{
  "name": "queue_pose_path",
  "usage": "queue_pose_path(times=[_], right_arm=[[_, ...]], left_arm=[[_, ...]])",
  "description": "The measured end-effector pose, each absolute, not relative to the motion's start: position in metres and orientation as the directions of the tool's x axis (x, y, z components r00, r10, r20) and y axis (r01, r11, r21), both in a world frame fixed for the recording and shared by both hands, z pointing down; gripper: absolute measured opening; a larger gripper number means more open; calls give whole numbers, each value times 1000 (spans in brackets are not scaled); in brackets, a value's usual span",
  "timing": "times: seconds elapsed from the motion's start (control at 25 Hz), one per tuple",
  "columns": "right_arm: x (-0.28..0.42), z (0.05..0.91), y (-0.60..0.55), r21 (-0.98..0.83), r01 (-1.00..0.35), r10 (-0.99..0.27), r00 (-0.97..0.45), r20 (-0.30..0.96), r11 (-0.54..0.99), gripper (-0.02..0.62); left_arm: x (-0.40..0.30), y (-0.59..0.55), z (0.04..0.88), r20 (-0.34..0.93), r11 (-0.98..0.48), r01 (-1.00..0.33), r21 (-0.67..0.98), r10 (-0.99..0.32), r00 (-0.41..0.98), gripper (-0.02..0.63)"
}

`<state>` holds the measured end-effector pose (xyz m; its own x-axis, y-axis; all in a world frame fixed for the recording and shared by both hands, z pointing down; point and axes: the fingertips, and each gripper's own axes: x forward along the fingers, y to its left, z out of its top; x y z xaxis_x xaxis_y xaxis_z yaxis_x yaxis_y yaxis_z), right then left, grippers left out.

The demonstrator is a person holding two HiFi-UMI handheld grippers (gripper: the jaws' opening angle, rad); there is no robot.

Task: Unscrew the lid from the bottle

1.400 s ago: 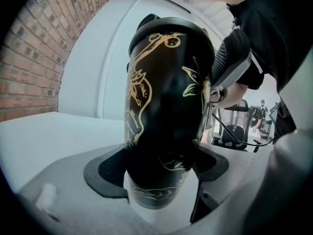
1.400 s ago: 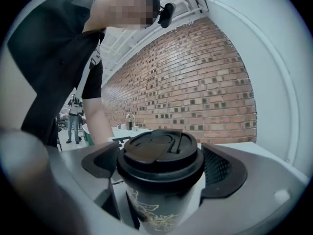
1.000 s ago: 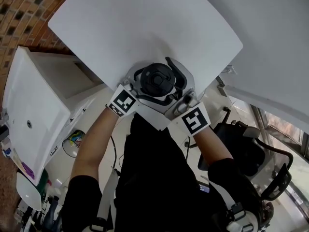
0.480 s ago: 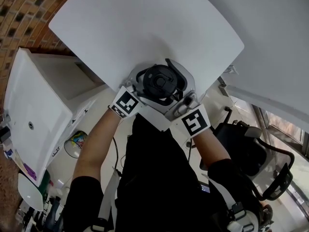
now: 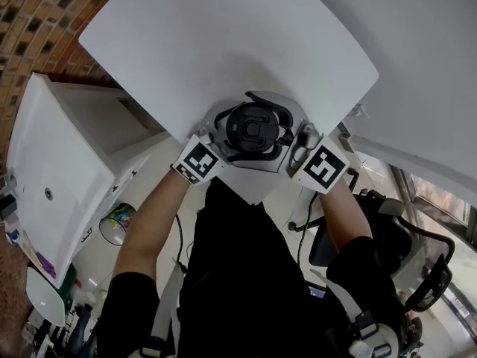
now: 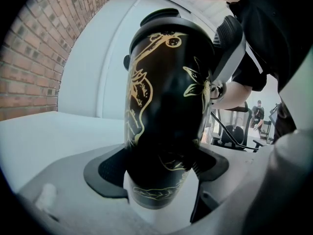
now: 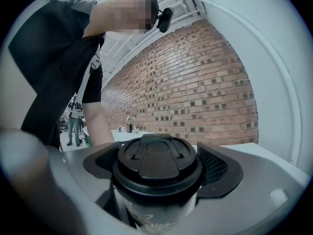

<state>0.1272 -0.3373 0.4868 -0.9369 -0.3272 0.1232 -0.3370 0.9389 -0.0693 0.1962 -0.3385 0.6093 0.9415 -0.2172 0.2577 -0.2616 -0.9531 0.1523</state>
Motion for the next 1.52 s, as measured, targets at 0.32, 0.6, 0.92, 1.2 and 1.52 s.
queue_pose_path(times=[0.32, 0.6, 0.92, 1.2, 1.52], right_arm=[[126, 483, -338, -93, -305, -292, -948, 127, 948, 480], [140, 448, -352, -186, -367, -379, -925, -32, 911, 480], [198, 444, -360, -224, -508, -536, -840, -85, 832, 480], [212, 446, -350, -225, -539, -566, -821, -76, 811, 480], [207, 442, -340, -225, -538, -567, -819, -90, 812, 480]], left_arm=[[196, -339, 609, 256, -953, -262, 149, -219, 942, 394], [196, -339, 609, 257, -954, -265, 143, -223, 940, 394], [193, -340, 609, 259, -953, -276, 127, -237, 936, 399], [181, -338, 618, 311, -941, -317, 116, -269, 912, 417], [153, -325, 621, 352, -907, -398, 141, -330, 876, 414]])
